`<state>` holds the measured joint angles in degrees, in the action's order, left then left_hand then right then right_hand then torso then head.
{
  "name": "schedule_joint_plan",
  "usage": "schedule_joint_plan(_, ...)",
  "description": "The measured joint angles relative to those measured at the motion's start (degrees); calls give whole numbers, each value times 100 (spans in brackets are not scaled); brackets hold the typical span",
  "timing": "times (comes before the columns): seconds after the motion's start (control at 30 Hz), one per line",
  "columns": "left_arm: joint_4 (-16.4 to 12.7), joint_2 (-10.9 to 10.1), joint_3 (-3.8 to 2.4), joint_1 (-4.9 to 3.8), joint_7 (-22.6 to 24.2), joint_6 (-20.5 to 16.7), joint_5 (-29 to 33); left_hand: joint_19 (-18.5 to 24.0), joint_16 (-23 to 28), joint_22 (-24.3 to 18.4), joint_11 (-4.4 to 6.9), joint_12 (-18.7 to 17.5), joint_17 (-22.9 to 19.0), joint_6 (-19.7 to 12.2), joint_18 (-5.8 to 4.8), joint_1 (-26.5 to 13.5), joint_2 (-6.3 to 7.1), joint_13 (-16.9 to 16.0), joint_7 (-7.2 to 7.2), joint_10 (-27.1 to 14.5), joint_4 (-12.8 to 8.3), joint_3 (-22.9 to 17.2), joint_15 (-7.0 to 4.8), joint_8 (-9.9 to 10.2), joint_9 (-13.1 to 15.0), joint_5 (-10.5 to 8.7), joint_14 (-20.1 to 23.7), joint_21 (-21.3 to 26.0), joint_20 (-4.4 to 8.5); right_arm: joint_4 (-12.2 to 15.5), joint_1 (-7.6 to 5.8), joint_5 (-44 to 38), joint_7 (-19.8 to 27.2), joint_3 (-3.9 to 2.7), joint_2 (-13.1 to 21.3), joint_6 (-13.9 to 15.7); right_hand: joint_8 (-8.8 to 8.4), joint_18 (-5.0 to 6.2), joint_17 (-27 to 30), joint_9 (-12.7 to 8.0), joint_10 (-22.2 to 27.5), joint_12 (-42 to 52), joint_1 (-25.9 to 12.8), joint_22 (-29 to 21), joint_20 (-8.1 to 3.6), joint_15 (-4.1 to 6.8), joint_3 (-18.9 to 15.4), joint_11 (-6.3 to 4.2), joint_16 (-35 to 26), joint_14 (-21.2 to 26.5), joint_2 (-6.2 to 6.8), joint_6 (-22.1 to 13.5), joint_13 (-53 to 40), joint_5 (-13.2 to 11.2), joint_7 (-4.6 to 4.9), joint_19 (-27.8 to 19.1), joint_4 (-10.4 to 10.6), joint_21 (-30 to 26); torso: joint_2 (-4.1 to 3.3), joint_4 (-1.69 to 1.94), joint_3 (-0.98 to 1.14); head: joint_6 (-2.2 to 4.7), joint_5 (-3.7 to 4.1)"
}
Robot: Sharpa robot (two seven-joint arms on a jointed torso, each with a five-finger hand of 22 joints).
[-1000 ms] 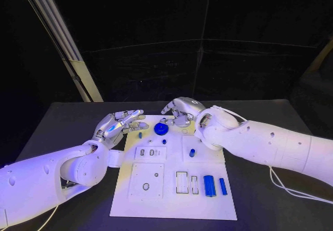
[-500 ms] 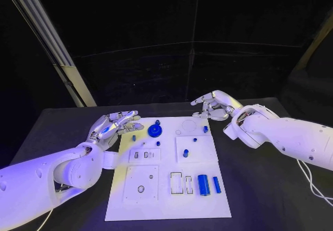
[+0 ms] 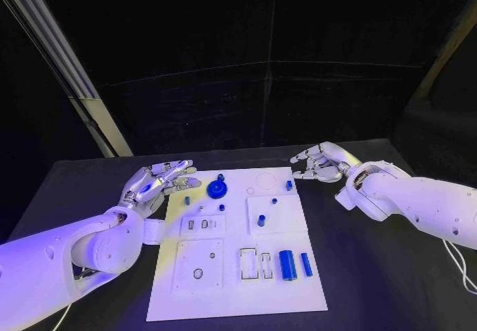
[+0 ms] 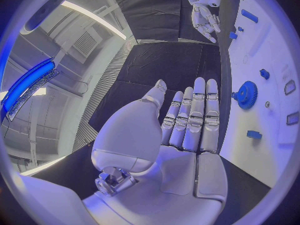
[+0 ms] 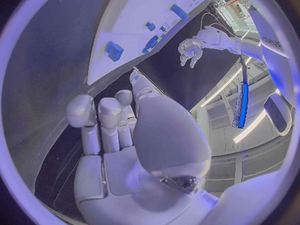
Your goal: Assemble the parts on the task board
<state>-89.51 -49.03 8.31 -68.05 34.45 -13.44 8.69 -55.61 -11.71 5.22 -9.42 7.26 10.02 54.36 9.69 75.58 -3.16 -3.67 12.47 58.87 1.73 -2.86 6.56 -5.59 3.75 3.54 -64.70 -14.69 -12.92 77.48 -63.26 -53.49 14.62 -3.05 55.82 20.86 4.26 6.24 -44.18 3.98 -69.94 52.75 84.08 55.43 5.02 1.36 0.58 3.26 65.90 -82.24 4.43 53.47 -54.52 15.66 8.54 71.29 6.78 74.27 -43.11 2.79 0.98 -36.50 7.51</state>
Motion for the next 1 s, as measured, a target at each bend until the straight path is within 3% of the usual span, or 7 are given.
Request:
schedule_joint_plan(0.37, 14, 3, 2, 7, 1, 0, 0, 0, 0, 0, 0, 0, -1, 0, 0, 0, 0, -1, 0, 0, 0, 0, 0, 0, 0, 0, 0, 0, 0, -102, 112, -239, -87, 0, -40, -191, 0, -1, -145, 0, -83, 133, -65, 129, -2, -13, -76, 4, 88, -69, 32, 0, -84, -18, 0, 102, 44, 67, -7, 13, -22, -14, 15)
schedule_joint_plan(0.53, 21, 15, 4, 11, 2, 0, 0, 0, 23, -5, 0, 0, -1, 0, 0, 0, 0, 0, 0, 0, -16, -17, 0, 0, 0, 0, 0, 0, 0, -85, 163, -330, -116, -3, -72, -264, 0, 0, -190, 1, -122, 165, -123, 165, -1, -13, -93, 1, 115, -68, 30, 0, -107, -34, 0, 143, 61, 95, -7, 1, -23, -15, 15)
schedule_joint_plan(1.0, 11, 13, 7, 13, 1, -1, 0, 0, 22, -4, 0, 0, 3, 0, 0, 0, 0, -1, 0, 0, -16, -17, 0, 0, 0, 0, 0, 0, 0, -113, 207, -668, -211, -3, -148, -337, 0, -1, -436, 7, -224, 376, -123, 400, -22, 8, -109, -20, 266, -131, 30, 1, -284, -87, 0, 266, 46, 205, -7, 9, -31, -30, 31)
